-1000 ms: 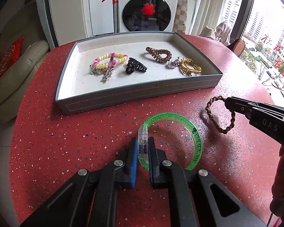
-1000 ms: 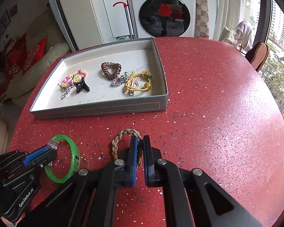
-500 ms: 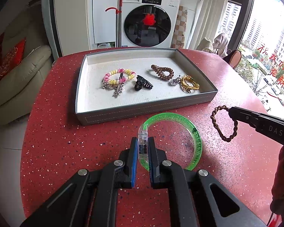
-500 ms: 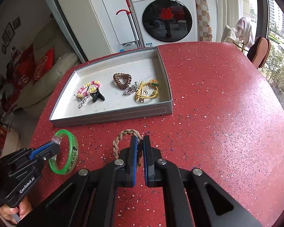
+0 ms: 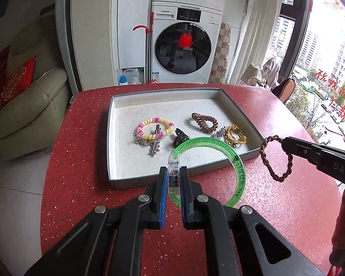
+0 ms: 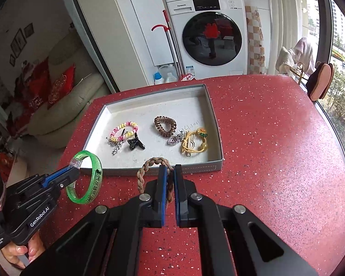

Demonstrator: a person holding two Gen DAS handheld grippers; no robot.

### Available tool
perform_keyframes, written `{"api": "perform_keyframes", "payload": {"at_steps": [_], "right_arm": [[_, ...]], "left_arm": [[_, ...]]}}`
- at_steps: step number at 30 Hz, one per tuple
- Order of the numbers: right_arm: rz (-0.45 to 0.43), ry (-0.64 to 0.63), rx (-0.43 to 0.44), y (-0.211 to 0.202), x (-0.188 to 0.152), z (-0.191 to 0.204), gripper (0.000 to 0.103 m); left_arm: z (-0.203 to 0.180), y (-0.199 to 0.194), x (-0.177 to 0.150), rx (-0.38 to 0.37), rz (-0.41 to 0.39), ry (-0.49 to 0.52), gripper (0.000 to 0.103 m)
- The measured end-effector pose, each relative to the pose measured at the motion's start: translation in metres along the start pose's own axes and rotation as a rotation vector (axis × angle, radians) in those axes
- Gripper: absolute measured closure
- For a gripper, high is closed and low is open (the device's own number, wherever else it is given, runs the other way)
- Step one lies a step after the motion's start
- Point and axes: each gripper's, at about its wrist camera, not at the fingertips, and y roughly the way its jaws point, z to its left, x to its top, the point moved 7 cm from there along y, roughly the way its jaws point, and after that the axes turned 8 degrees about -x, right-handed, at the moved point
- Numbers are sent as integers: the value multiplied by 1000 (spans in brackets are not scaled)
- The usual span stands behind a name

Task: Organize jewelry
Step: 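Lower the green bangle into the tray with the left tool while the right tool releases the braided bracelet there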

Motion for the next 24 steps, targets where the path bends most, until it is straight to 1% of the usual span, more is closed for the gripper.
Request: {"api": "perform_keyframes", "payload": {"at_steps": [7, 15, 18, 24], "right_arm": [[-14, 21, 5, 14, 29, 4, 97], [-18, 32, 5, 42, 53, 9, 97], [-8, 41, 8, 57, 56, 10, 97], [15, 57, 2, 83, 55, 8, 97]], "left_arm": [[15, 14, 26, 57, -26, 12, 75], [38, 42, 53, 97, -29, -29, 75], [42, 58, 56, 105, -10, -41, 75], [46, 83, 55, 129, 12, -27, 75]]}}
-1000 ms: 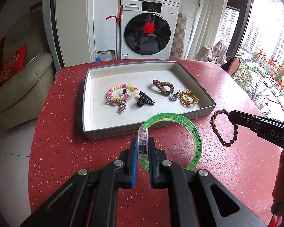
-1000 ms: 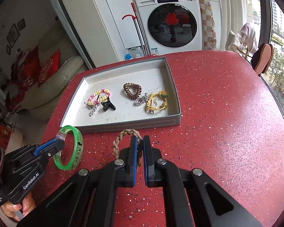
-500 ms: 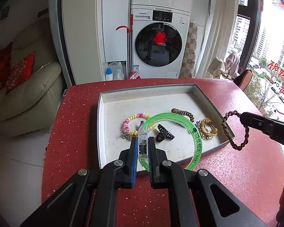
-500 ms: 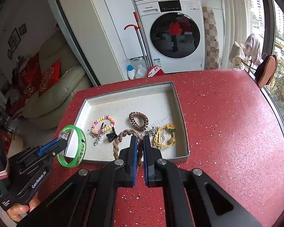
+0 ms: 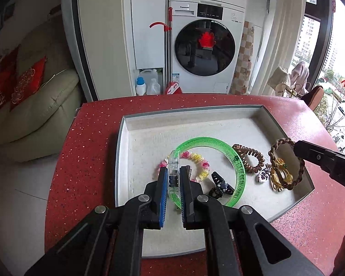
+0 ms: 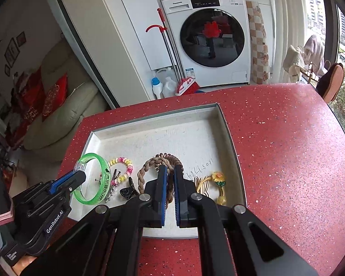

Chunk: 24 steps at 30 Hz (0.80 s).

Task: Organize jewelry
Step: 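Lower the green bangle into the tray with the left tool while the right tool releases the braided bracelet there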

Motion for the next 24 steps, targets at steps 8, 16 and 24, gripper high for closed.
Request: {"api": "perform_keyframes", "payload": {"at_steps": [8, 16, 24], "right_arm": [[49, 14, -22, 29, -13, -9, 97], [97, 23, -46, 46, -32, -19, 97], [111, 3, -62, 44, -45, -19, 97]], "left_arm": [[1, 32, -16, 33, 49, 7, 75], [-4, 39, -26, 51, 51, 47, 74], [-6, 39, -34, 69, 44, 83, 74]]}}
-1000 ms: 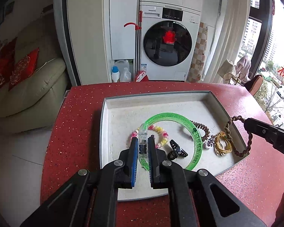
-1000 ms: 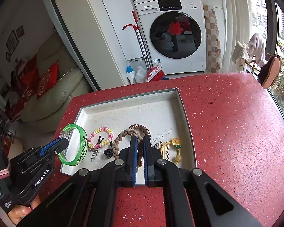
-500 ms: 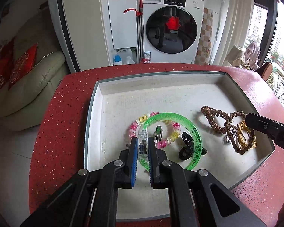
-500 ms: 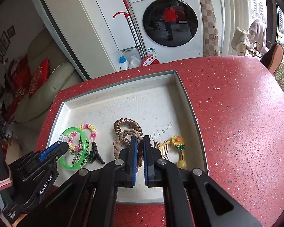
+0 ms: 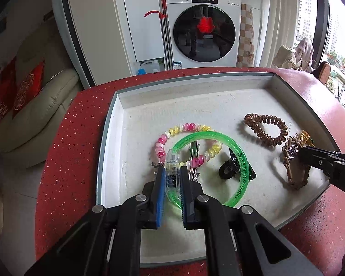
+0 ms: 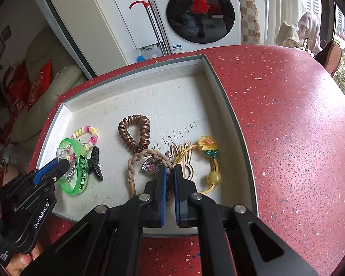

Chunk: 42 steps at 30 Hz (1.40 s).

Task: Organize jewelry
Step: 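Lower the green bangle into the tray with the left tool while the right tool releases the braided bracelet there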

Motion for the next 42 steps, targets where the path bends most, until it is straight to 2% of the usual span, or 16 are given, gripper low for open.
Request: {"api": "perform_keyframes", "payload": {"at_steps": [9, 18, 24, 30, 31, 32, 33, 35, 41, 42], "right_arm": [[3, 19, 26, 0, 4, -1, 95], [-20, 8, 65, -11, 9, 10, 95], [-43, -1, 59, -20, 11, 12, 95], [-51, 8, 61, -25, 11, 10, 95], [-50, 9, 61, -25, 11, 10, 95], [-49, 9, 61, -25, 11, 9, 95], [-49, 9, 59, -26, 11, 9, 95], [-48, 8, 59, -26, 11, 9, 95], [-42, 3, 51, -25, 11, 10, 95], [-43, 3, 49, -25, 11, 10, 90]], "left_arm": [[1, -3, 0, 4, -5, -11, 74], [-1, -15, 1, 9, -47, -4, 74], [3, -24, 7, 25, -78, -22, 74], [3, -28, 10, 29, -70, -30, 74], [4, -30, 11, 26, -72, -33, 54], [5, -32, 12, 31, -75, -38, 9], [7, -36, 13, 44, -91, -49, 0], [9, -46, 17, 57, -138, -45, 0], [7, -47, 19, 31, -109, -42, 0], [8, -46, 19, 32, -102, -43, 0]]}}
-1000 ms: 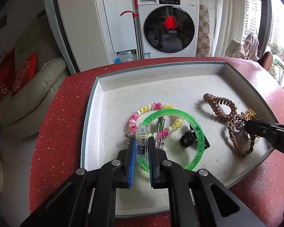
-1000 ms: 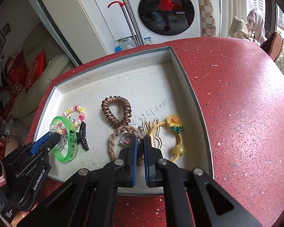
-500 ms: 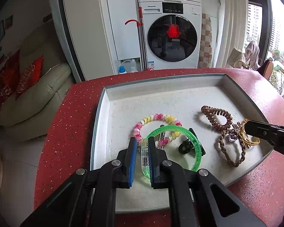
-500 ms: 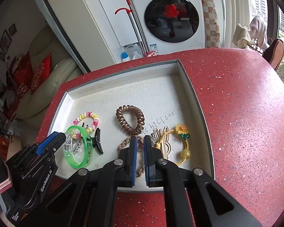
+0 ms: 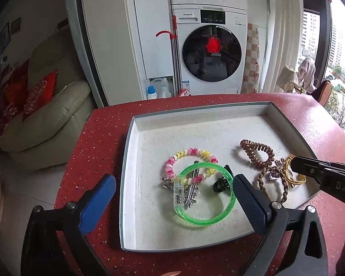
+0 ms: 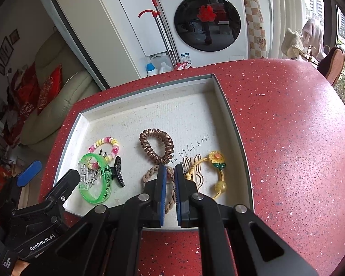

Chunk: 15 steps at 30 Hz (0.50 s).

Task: Organize jewelry
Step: 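Lower the green bangle into the tray with the left tool while the right tool releases the braided bracelet there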

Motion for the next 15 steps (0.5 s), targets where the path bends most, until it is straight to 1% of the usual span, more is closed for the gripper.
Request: {"api": "perform_keyframes", "payload": {"at_steps": [1, 2, 3, 4, 8, 12, 14, 15], "right_arm": [[-1, -1, -2, 0, 0, 0, 80], [-3, -3, -5, -1, 0, 0, 73], [-6, -7, -9, -1, 0, 0, 62], [-11, -14, -14, -2, 0, 0, 61], [-4, -34, -20, -2, 0, 2, 61], [-3, -54, -35, -2, 1, 3, 60], [-4, -77, -51, -3, 0, 5, 56], [-2, -87, -59, -4, 0, 6, 49]], "left_arm": [[-1, 0, -1, 2, 6, 1, 0], [-2, 1, -3, 5, 12, 3, 0], [-2, 2, -4, 10, 18, 4, 0], [-1, 3, -5, 13, 22, 5, 0], [0, 5, -9, 15, 40, 1, 0], [1, 5, -9, 24, 37, 0, 0], [2, 5, -10, 30, 37, 2, 0], [3, 6, -10, 33, 40, 2, 0]]}}
